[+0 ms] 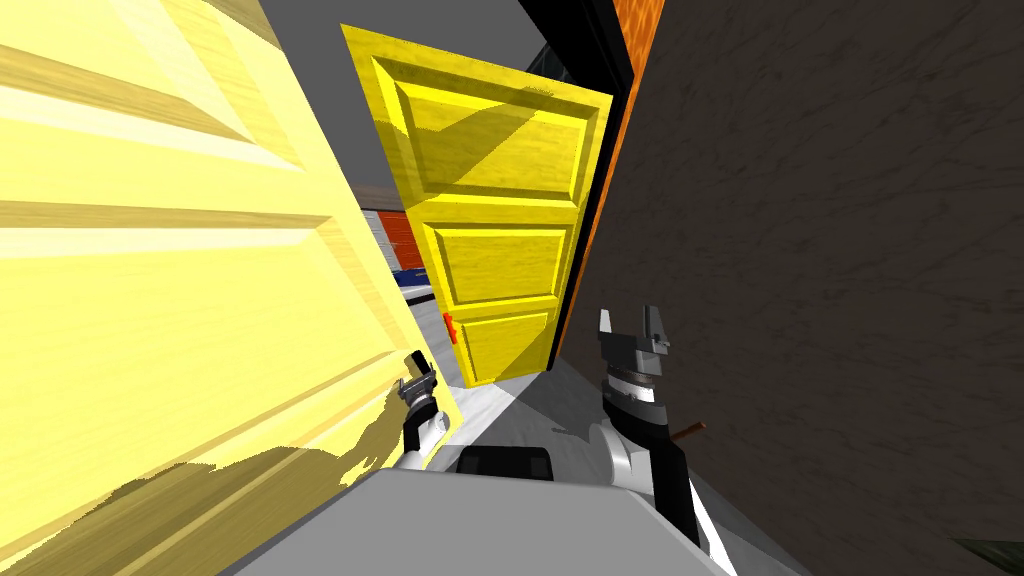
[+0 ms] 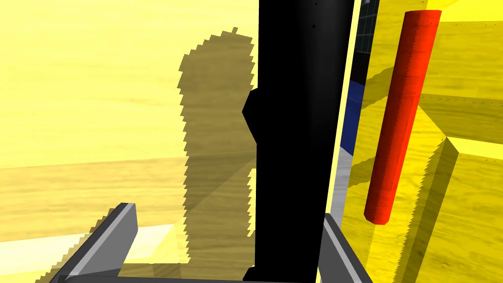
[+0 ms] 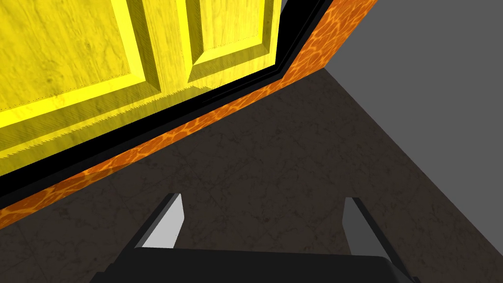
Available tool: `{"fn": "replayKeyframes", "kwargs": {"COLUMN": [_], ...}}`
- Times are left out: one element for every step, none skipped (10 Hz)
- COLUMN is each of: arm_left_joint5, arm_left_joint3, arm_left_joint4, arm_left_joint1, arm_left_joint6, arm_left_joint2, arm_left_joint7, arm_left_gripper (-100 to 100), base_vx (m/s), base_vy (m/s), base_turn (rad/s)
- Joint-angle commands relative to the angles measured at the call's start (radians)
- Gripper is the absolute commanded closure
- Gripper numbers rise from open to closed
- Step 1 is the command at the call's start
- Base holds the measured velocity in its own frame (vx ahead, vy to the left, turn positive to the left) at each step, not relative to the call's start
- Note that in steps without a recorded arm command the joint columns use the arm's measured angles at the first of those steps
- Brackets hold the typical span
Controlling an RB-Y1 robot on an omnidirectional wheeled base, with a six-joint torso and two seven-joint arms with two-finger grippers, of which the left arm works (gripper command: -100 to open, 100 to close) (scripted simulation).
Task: Push the door open
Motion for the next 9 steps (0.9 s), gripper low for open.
{"fn": "replayKeyframes", "kwargs": {"arm_left_joint5": [0.006, 0.006, 0.006, 0.006, 0.006, 0.006, 0.021, 0.021, 0.021], "arm_left_joint3": [0.02, 0.02, 0.02, 0.02, 0.02, 0.02, 0.026, 0.026, 0.026], "arm_left_joint4": [-0.023, -0.023, -0.023, -0.023, -0.023, -0.023, -0.021, -0.021, -0.021], "arm_left_joint1": [0.043, 0.043, 0.043, 0.043, 0.043, 0.043, 0.024, 0.024, 0.024], "arm_left_joint6": [0.007, 0.007, 0.007, 0.007, 0.007, 0.007, -0.021, -0.021, -0.021], "arm_left_joint2": [0.03, 0.03, 0.03, 0.03, 0.03, 0.03, 0.015, 0.015, 0.015], "arm_left_joint7": [-0.002, -0.002, -0.002, -0.002, -0.002, -0.002, -0.006, -0.006, -0.006], "arm_left_gripper": [100, 100, 100, 100, 100, 100, 100, 100, 100], "base_vx": [-0.007, -0.012, -0.016, 0.018, 0.013, 0.002, 0.036, 0.047, 0.045], "base_vy": [-0.003, -0.013, -0.005, 0.017, 0.007, -0.009, 0.047, 0.102, 0.079], "base_turn": [-0.031, 0.013, -0.006, 0.012, 0.019, -0.016, -0.209, -0.099, -0.039]}}
